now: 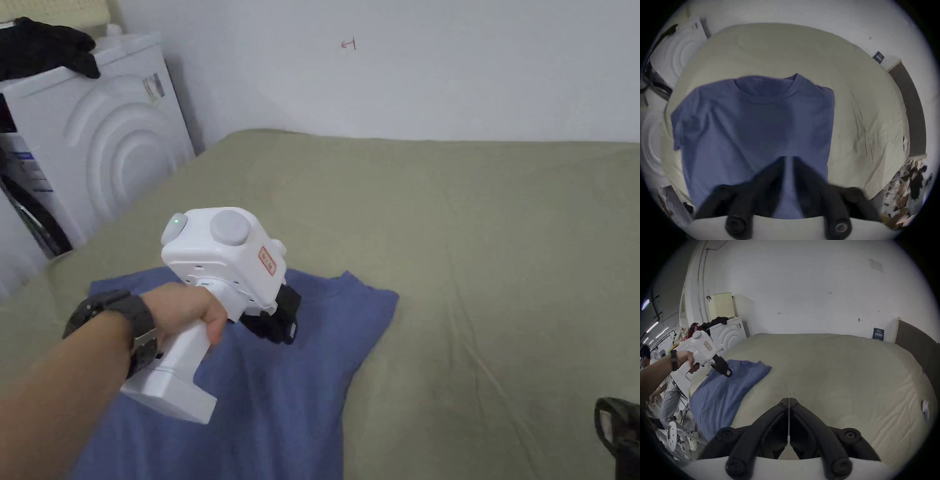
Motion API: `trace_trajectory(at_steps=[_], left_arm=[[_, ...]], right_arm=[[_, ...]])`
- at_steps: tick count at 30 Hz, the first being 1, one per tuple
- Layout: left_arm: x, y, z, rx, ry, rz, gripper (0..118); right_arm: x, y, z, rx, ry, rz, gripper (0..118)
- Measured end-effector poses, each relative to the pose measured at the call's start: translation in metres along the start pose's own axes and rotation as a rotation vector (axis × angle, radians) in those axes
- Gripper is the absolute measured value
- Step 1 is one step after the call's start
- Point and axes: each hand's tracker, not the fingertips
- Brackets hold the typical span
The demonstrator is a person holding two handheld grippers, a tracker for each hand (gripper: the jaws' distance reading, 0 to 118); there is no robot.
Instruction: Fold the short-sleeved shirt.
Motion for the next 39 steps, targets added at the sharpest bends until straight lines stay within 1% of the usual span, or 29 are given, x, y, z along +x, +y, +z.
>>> trace_trajectory(at_steps=[1,2,3,4,5,8,9,12,13,14,15,16,17,18,20,21,24,27,28,29,30,32,35,39], left_arm=[[-0.001,0.001,-0.006,0.003,-0.011,0.025,49],[-0.001,0.001,-0.016,0.001,-0.027,0.030,108],[0.000,0.001,-0.014,0.010,-0.037,0.019,118],[0.000,0.003,-0.012,0.038,-0.058,0.019,115],[0.003,-0.001,0.002,0.034,-0.045,0.042,115],[0.012,0.001,0.005,-0.002,-0.004,0.065,115],[0.001,0.002,-0.036,-0.016,0.015,0.064,115],[0.006,-0.001,-0.055,-0.050,0.064,0.087,113],[-0.001,0.006,-0.070,-0.046,0.064,0.073,109],[0.000,0.004,-0.070,-0.029,0.080,0.045,92],[0.002,0.003,-0.064,0.031,0.159,0.028,66],[0.002,0.002,-0.059,0.073,0.192,0.017,36],[0.011,-0.009,-0.040,0.112,0.179,0.001,4],[0.008,-0.012,-0.035,0.107,0.174,0.025,4],[0.002,-0.018,-0.029,0.105,0.090,0.070,4],[-0.014,-0.002,-0.038,0.063,0.050,0.096,4],[-0.018,0.003,-0.020,0.131,-0.037,0.138,4],[0.009,0.005,0.004,0.202,0.019,0.036,4],[0.021,0.010,0.012,0.199,0.008,-0.037,4],[0.031,0.013,0.020,0.211,-0.009,-0.061,4],[0.044,0.021,0.028,0.224,-0.031,-0.049,4],[0.076,0.039,0.041,0.243,-0.091,-0.096,4],[0.151,0.064,0.054,0.265,-0.185,-0.234,4],[0.281,0.086,0.052,0.287,-0.259,-0.454,4]], right_arm=[[0.003,-0.002,-0.003,-0.005,-0.002,0.000,4],[0.005,-0.004,-0.006,-0.009,-0.002,-0.001,5],[0.008,-0.005,-0.007,-0.017,-0.001,-0.008,5],[0.009,-0.006,-0.008,-0.022,0.000,-0.014,5],[0.010,-0.007,-0.009,-0.022,-0.001,-0.015,5],[0.012,-0.012,-0.008,-0.024,0.008,-0.021,5],[0.011,-0.014,-0.008,-0.027,0.008,-0.021,5],[0.012,-0.019,-0.008,-0.044,0.011,-0.025,5],[0.012,-0.020,-0.007,-0.051,0.011,-0.027,5],[0.012,-0.021,-0.006,-0.055,0.010,-0.028,5],[0.013,-0.024,-0.004,-0.058,0.009,-0.030,5],[0.014,-0.025,-0.002,-0.059,0.009,-0.030,5],[0.014,-0.026,0.000,-0.058,0.009,-0.029,5],[0.014,-0.026,0.001,-0.057,0.008,-0.028,5],[0.014,-0.027,0.005,-0.058,0.008,-0.028,5],[0.014,-0.027,0.007,-0.054,0.009,-0.033,5],[0.016,-0.027,0.014,-0.053,0.013,-0.034,5],[0.017,-0.027,0.017,-0.057,0.015,-0.029,5],[0.019,-0.028,0.018,-0.055,0.014,-0.032,5],[0.020,-0.028,0.019,-0.053,0.016,-0.036,5],[0.021,-0.028,0.020,-0.053,0.020,-0.045,5],[0.024,-0.029,0.024,-0.051,0.022,-0.059,5],[0.032,-0.030,0.036,-0.045,0.022,-0.073,5],[0.054,-0.029,0.062,-0.017,-0.012,-0.112,5]])
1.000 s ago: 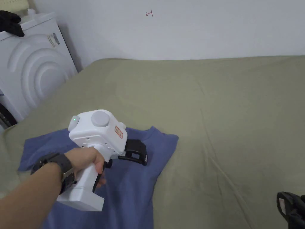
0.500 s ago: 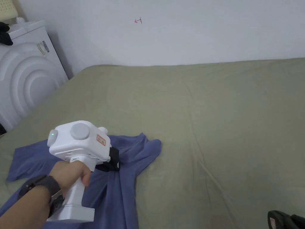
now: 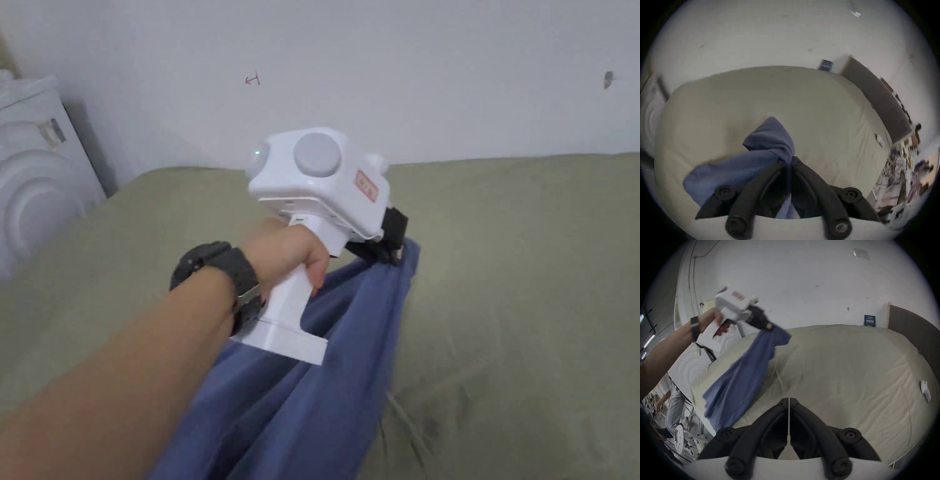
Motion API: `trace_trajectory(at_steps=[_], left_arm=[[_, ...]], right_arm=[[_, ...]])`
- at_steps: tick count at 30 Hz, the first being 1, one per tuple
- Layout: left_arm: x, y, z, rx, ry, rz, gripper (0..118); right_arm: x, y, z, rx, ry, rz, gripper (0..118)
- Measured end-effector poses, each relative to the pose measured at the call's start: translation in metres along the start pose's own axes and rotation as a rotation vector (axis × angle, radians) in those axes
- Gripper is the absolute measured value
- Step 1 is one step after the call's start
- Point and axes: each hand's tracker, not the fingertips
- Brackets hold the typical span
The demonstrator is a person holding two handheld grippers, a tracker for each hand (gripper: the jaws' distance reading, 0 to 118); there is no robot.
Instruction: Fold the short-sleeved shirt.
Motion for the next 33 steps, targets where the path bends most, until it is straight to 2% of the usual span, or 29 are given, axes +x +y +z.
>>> trace_trajectory(at_steps=[5,7,11,15,16,17,18,19,20,21,23,25,26,28,29,30,31,33], left_arm=[[0.141,0.043,-0.071,-0.056,-0.210,-0.201,4],[0.195,0.044,-0.100,-0.094,-0.270,-0.269,4],[0.269,0.021,-0.152,-0.202,-0.402,-0.322,4],[0.304,-0.013,-0.197,-0.306,-0.349,-0.396,6],[0.306,-0.019,-0.203,-0.308,-0.328,-0.402,15],[0.303,-0.022,-0.206,-0.301,-0.331,-0.391,55],[0.299,-0.021,-0.208,-0.303,-0.323,-0.339,82],[0.294,-0.021,-0.208,-0.289,-0.317,-0.300,82],[0.288,-0.020,-0.204,-0.297,-0.312,-0.248,95],[0.281,-0.019,-0.196,-0.292,-0.323,-0.222,114],[0.260,-0.007,-0.168,-0.257,-0.327,-0.189,118],[0.233,-0.001,-0.123,-0.170,-0.263,-0.219,114],[0.214,0.002,-0.092,-0.100,-0.196,-0.234,102],[0.175,-0.011,-0.029,0.055,-0.047,-0.216,66],[0.153,-0.023,0.003,0.143,0.035,-0.173,35],[0.130,-0.039,0.039,0.243,0.140,-0.127,14],[0.112,-0.060,0.068,0.339,0.206,-0.084,5],[0.082,-0.112,0.127,0.461,0.292,0.033,0]], right_arm=[[0.040,0.007,0.038,0.047,-0.121,-0.034,5],[0.056,0.008,0.052,0.062,-0.171,-0.041,5],[0.080,0.005,0.072,0.077,-0.232,-0.059,5],[0.094,0.000,0.083,0.078,-0.258,-0.079,5],[0.095,-0.002,0.085,0.081,-0.261,-0.084,5],[0.096,-0.004,0.086,0.083,-0.263,-0.089,5],[0.097,-0.005,0.088,0.085,-0.262,-0.093,6],[0.098,-0.005,0.088,0.085,-0.261,-0.097,6],[0.096,-0.005,0.088,0.082,-0.258,-0.104,7],[0.096,-0.005,0.088,0.082,-0.247,-0.110,9],[0.093,-0.004,0.089,0.082,-0.238,-0.108,10],[0.088,0.000,0.089,0.096,-0.230,-0.092,10],[0.088,0.002,0.088,0.101,-0.225,-0.082,10],[0.086,0.007,0.087,0.110,-0.233,-0.073,10],[0.086,0.009,0.086,0.120,-0.232,-0.068,10],[0.087,0.012,0.085,0.128,-0.233,-0.066,10],[0.087,0.015,0.084,0.133,-0.235,-0.064,10],[0.086,0.021,0.081,0.152,-0.243,-0.052,10]])
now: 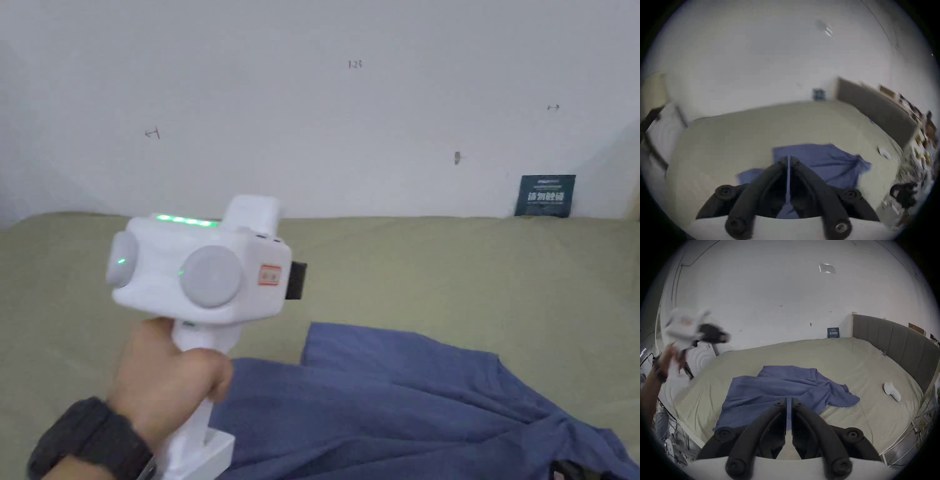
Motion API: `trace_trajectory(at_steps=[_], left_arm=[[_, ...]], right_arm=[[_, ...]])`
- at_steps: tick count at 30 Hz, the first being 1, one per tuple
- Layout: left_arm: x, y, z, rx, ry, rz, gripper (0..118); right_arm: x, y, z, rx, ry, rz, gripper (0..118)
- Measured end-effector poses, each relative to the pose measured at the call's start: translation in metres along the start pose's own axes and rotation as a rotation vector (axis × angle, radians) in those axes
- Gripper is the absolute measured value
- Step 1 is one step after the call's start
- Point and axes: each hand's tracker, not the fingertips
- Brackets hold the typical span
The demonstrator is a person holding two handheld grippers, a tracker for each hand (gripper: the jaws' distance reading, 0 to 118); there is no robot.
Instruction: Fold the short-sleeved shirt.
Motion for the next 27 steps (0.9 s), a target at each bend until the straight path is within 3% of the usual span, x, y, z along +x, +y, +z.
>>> trace_trajectory(at_steps=[3,6,11,15,19,24,27], left_arm=[[-0.046,-0.050,0.089,0.152,0.179,0.116,0],[-0.063,-0.107,0.154,0.189,0.345,0.190,0],[-0.057,-0.191,0.200,0.119,0.382,0.310,0],[-0.062,-0.204,0.173,0.004,0.318,0.277,0],[-0.066,-0.177,0.130,0.023,0.283,0.263,0],[-0.077,-0.129,0.030,-0.020,0.244,0.161,0],[-0.091,-0.099,-0.046,-0.120,0.114,0.123,0]], right_arm=[[-0.005,0.009,-0.003,0.025,0.004,0.012,10],[-0.013,0.013,-0.003,0.048,0.014,0.032,9],[-0.027,0.002,0.005,0.028,0.042,0.054,9],[-0.032,0.002,0.006,0.012,0.059,0.065,9],[-0.030,0.009,0.002,0.031,0.051,0.072,9],[-0.012,0.015,-0.023,0.010,0.015,0.047,9],[0.001,0.016,-0.036,-0.006,-0.012,0.027,9]])
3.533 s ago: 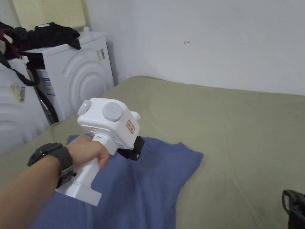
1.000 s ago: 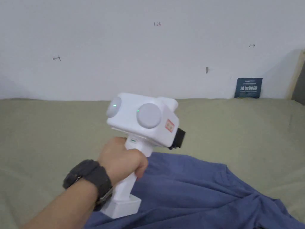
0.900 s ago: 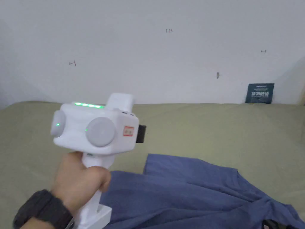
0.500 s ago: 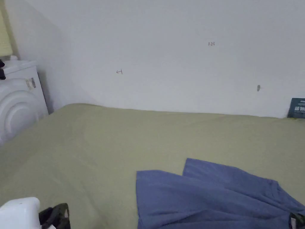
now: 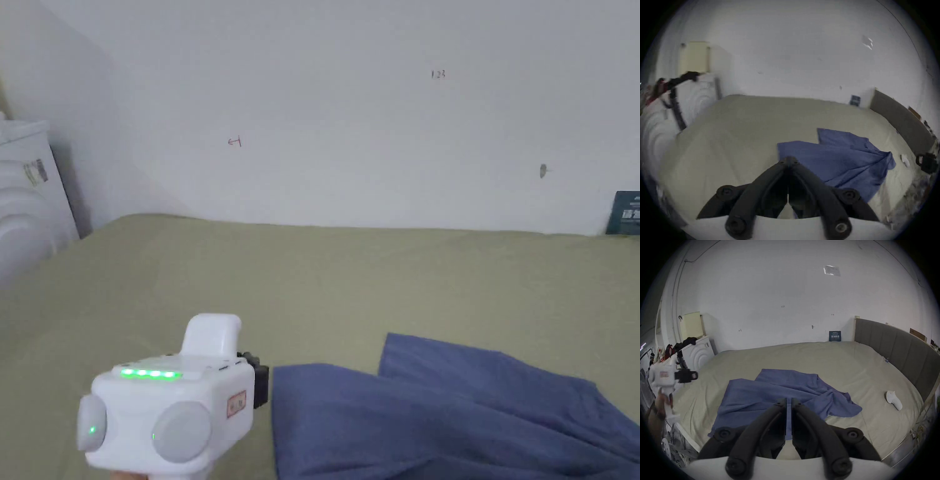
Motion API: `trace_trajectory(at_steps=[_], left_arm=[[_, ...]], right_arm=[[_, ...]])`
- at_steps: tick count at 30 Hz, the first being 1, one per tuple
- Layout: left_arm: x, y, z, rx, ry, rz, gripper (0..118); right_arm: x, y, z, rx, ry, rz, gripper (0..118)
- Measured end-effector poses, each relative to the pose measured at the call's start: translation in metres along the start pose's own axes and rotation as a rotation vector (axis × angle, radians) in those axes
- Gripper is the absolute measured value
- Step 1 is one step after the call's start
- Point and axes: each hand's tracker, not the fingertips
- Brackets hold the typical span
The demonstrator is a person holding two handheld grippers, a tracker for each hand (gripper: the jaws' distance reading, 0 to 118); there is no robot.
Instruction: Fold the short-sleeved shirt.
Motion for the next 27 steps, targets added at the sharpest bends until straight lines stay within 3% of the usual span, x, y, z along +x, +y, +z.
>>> trace_trajectory(at_steps=[1,3,4,6,8,10,13,15,16,18,19,20,21,22,23,24,26,27], left_arm=[[-0.006,0.012,-0.024,-0.058,-0.087,0.036,14],[-0.013,0.035,-0.080,-0.205,-0.115,0.086,104],[-0.018,0.040,-0.109,-0.305,-0.147,0.128,118],[-0.022,0.051,-0.157,-0.349,-0.129,0.131,115],[-0.016,0.060,-0.203,-0.436,0.033,-0.004,115],[-0.005,0.043,-0.221,-0.488,0.042,-0.069,115],[0.004,0.028,-0.256,-0.616,0.019,-0.059,110],[0.021,0.015,-0.243,-0.648,0.069,-0.061,108],[0.027,0.016,-0.230,-0.562,0.066,-0.080,100],[0.019,0.023,-0.229,-0.555,0.039,-0.046,68],[0.021,0.026,-0.223,-0.522,0.057,-0.083,68],[0.023,0.028,-0.216,-0.488,0.005,-0.100,59],[0.027,0.028,-0.214,-0.492,-0.026,-0.102,36],[0.024,0.025,-0.224,-0.508,-0.045,-0.113,8],[0.024,0.025,-0.226,-0.512,-0.081,-0.093,4],[0.024,0.025,-0.230,-0.517,-0.045,-0.092,4],[0.029,0.019,-0.223,-0.477,-0.026,-0.098,4],[0.026,0.019,-0.224,-0.481,-0.031,-0.088,4]], right_arm=[[0.004,0.000,-0.003,-0.005,-0.003,-0.002,10],[0.013,-0.001,-0.010,-0.023,-0.005,-0.012,10],[0.017,-0.001,-0.013,-0.037,-0.006,-0.014,10],[0.023,-0.005,-0.018,-0.054,-0.016,-0.020,10],[0.030,-0.009,-0.020,-0.063,-0.015,-0.030,10],[0.038,-0.013,-0.020,-0.081,-0.023,-0.050,10],[0.053,-0.018,-0.015,-0.097,-0.051,-0.063,10],[0.063,-0.020,-0.011,-0.104,-0.080,-0.071,10],[0.070,-0.020,-0.009,-0.109,-0.087,-0.081,10],[0.088,-0.019,-0.016,-0.129,-0.117,-0.123,11],[0.099,-0.017,-0.025,-0.160,-0.142,-0.142,11],[0.110,-0.012,-0.036,-0.191,-0.171,-0.155,12],[0.121,-0.009,-0.050,-0.209,-0.177,-0.161,18],[0.131,-0.006,-0.065,-0.225,-0.176,-0.156,42],[0.142,-0.006,-0.084,-0.254,-0.146,-0.158,84],[0.150,-0.002,-0.104,-0.297,-0.128,-0.145,103],[0.158,0.003,-0.135,-0.302,-0.065,-0.137,105],[0.158,0.006,-0.150,-0.329,-0.064,-0.072,105]])
